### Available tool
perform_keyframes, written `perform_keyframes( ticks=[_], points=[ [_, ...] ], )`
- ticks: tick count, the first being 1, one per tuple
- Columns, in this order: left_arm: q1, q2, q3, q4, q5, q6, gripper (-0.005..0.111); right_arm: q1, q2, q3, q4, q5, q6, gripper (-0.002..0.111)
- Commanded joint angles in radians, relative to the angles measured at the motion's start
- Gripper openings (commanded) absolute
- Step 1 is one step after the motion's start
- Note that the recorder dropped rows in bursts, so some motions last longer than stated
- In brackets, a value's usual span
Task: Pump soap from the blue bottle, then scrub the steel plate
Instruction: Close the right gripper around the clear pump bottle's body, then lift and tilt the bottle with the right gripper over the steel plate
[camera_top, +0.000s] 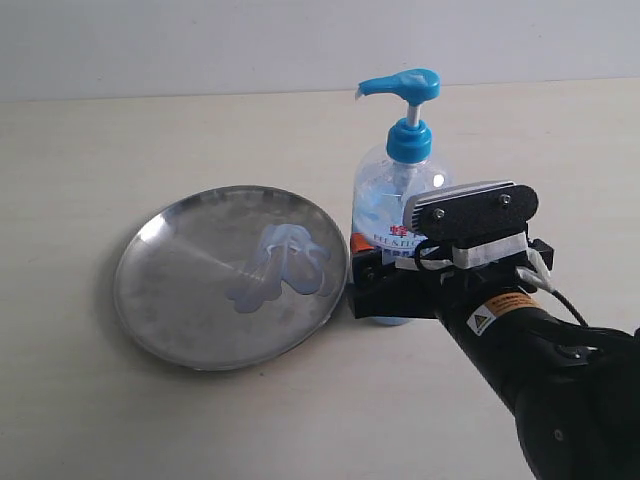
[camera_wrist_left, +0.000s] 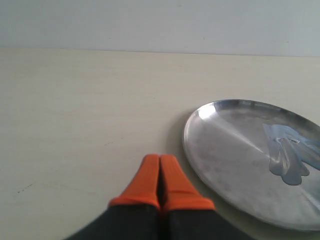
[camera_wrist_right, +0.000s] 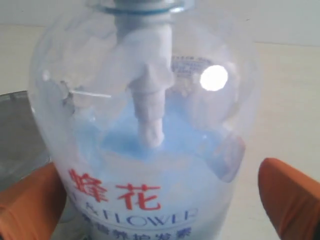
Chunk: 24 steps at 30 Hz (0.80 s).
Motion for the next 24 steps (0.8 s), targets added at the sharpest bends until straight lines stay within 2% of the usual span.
perform_keyframes(
  ticks=[1, 9, 11, 13, 14, 16, 17, 22, 24],
  points=[
    [0.001, -0.004, 0.004, -0.007, -0.012, 0.005, 0.000, 0.001, 0.003, -0.005, -0.008, -0.003, -0.018, 0.105],
    [0.001, -0.004, 0.004, -0.007, -0.012, 0.005, 0.000, 0.001, 0.003, -0.051, 0.033, 0.030, -0.075, 0.102],
    [0.001, -0.004, 0.004, -0.007, -0.012, 0.005, 0.000, -0.017, 0.003, -0.051, 0.024, 0.038, -0.080, 0.093],
    [0.001, -0.004, 0.004, -0.007, -0.012, 0.005, 0.000, -0.042, 0.003, -0.051, 0.022, 0.042, -0.080, 0.079],
    [0.001, -0.004, 0.004, -0.007, -0.012, 0.005, 0.000, -0.059, 0.003, -0.051, 0.014, 0.045, -0.080, 0.069],
    [0.001, -0.004, 0.004, -0.007, -0.012, 0.005, 0.000, -0.093, 0.003, -0.051, -0.095, 0.086, -0.078, 0.053],
    [0.001, -0.004, 0.004, -0.007, -0.012, 0.005, 0.000, -0.096, 0.003, -0.051, -0.114, 0.094, -0.076, 0.049],
    [0.001, -0.004, 0.004, -0.007, -0.012, 0.005, 0.000, -0.097, 0.001, -0.051, -0.108, 0.079, -0.156, 0.000],
    [0.001, -0.004, 0.004, -0.007, -0.012, 0.005, 0.000, -0.097, -0.013, -0.051, -0.108, 0.057, -0.206, 0.000]
  ],
)
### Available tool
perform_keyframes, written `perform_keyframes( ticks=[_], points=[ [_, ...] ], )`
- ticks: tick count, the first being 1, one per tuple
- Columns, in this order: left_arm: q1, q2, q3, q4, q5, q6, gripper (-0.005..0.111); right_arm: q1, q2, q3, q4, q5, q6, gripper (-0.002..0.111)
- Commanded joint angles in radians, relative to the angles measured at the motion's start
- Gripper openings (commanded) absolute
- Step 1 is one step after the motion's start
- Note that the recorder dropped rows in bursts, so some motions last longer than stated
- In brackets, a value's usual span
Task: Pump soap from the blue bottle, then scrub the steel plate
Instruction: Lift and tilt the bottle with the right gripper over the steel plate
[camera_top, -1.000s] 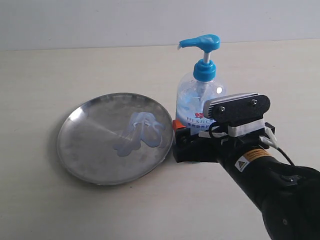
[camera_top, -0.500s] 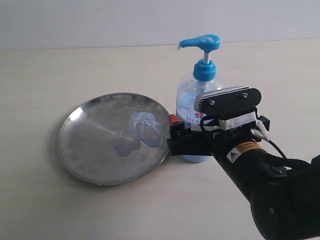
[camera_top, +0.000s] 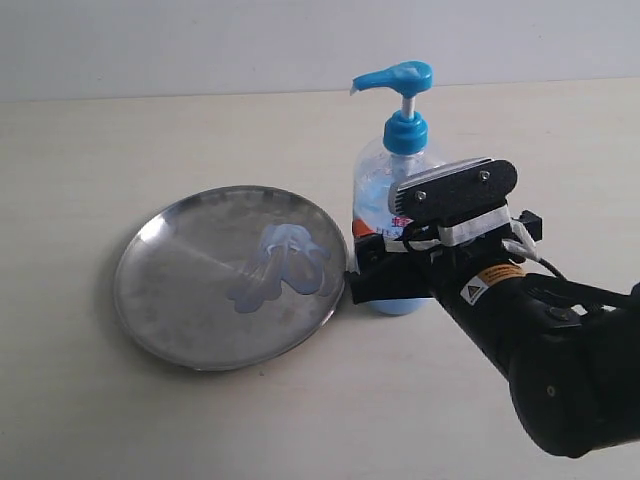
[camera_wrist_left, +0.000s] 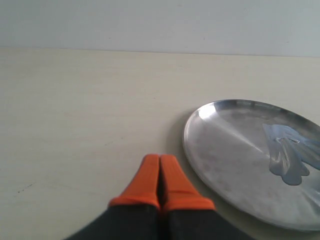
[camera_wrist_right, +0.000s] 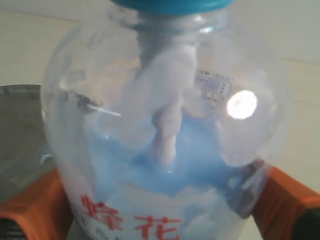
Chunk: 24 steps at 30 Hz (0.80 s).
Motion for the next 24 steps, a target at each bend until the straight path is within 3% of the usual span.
perform_keyframes(
  ticks=[1, 9, 14, 24],
  points=[
    [0.001, -0.004, 0.004, -0.007, -0.012, 0.005, 0.000, -0.008, -0.028, -0.004, -0.010, -0.013, -0.123, 0.000],
    [0.001, -0.004, 0.004, -0.007, -0.012, 0.005, 0.000, -0.008, -0.077, -0.143, 0.056, 0.128, -0.409, 0.000],
    [0.001, -0.004, 0.004, -0.007, -0.012, 0.005, 0.000, -0.020, -0.077, -0.253, 0.182, 0.171, -0.686, 0.000],
    [0.001, -0.004, 0.004, -0.007, -0.012, 0.005, 0.000, -0.159, -0.058, -0.346, 0.094, 0.322, -0.721, 0.000]
  ],
)
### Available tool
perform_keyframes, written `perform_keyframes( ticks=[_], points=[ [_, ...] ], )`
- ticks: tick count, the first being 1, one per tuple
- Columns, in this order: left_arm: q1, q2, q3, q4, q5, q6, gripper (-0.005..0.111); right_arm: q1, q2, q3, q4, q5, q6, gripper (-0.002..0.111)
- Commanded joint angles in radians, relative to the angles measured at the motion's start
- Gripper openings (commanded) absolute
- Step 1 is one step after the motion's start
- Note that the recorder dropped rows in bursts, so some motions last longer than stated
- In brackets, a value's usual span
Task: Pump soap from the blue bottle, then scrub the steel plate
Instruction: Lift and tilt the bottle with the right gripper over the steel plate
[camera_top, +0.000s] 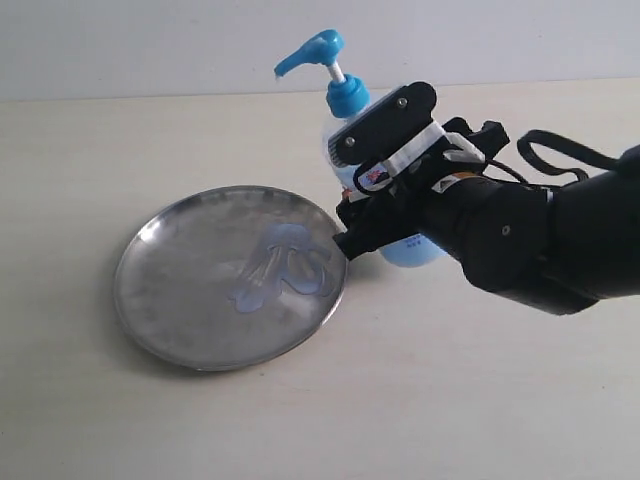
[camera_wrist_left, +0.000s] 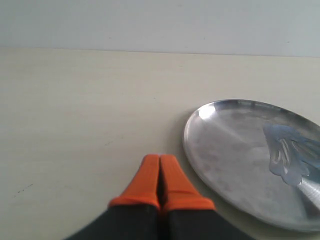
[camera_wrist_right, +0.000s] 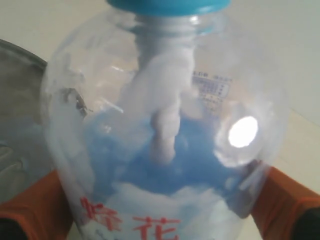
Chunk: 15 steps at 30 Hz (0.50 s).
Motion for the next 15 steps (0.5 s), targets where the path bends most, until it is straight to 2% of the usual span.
perform_keyframes(
  ticks=[1, 9, 15],
  points=[
    [0.001, -0.004, 0.004, -0.005, -0.012, 0.005, 0.000, -0.057, 0.008, -0.104, -0.136, -0.002, -0.016, 0.000],
    [0.001, -0.004, 0.004, -0.005, -0.012, 0.005, 0.000, -0.064, 0.134, -0.207, -0.111, -0.004, -0.144, 0.000],
    [0.001, -0.004, 0.004, -0.005, -0.012, 0.005, 0.000, -0.064, 0.220, -0.266, -0.134, -0.042, -0.167, 0.000]
  ],
)
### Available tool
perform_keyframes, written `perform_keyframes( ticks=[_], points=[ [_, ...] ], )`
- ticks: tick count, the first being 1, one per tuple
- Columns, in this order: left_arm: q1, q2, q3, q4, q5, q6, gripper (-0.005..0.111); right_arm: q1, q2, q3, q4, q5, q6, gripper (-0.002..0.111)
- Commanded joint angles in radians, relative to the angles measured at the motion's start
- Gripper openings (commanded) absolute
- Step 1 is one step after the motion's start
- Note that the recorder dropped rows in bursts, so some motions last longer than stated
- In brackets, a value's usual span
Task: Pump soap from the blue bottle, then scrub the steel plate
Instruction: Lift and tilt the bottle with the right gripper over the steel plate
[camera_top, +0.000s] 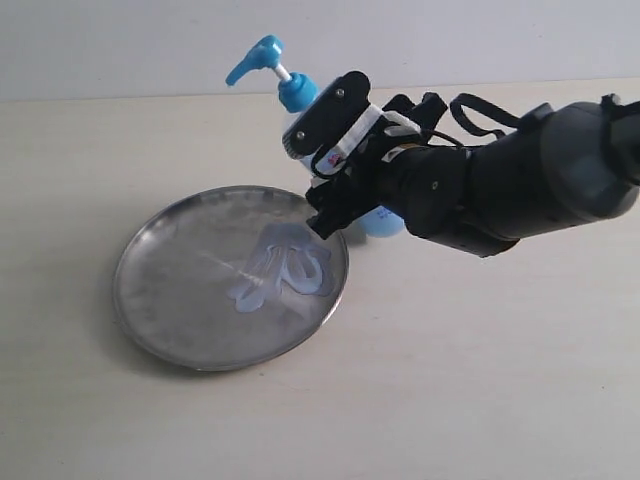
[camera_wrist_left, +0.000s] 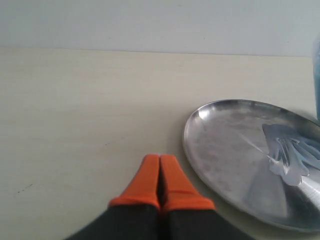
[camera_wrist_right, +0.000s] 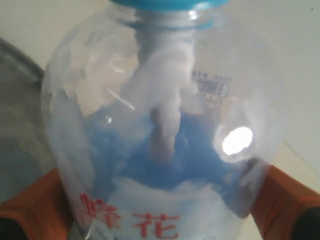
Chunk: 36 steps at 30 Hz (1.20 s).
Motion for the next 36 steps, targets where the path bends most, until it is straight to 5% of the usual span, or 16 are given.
perform_keyframes(
  ticks=[1, 36],
  points=[
    [0.001, -0.004, 0.004, -0.005, -0.012, 0.005, 0.000, -0.008, 0.046, -0.067, -0.030, -0.112, -0.045, 0.000],
    [0.001, -0.004, 0.004, -0.005, -0.012, 0.005, 0.000, -0.008, 0.072, -0.091, -0.118, -0.019, 0.060, 0.000]
  ],
)
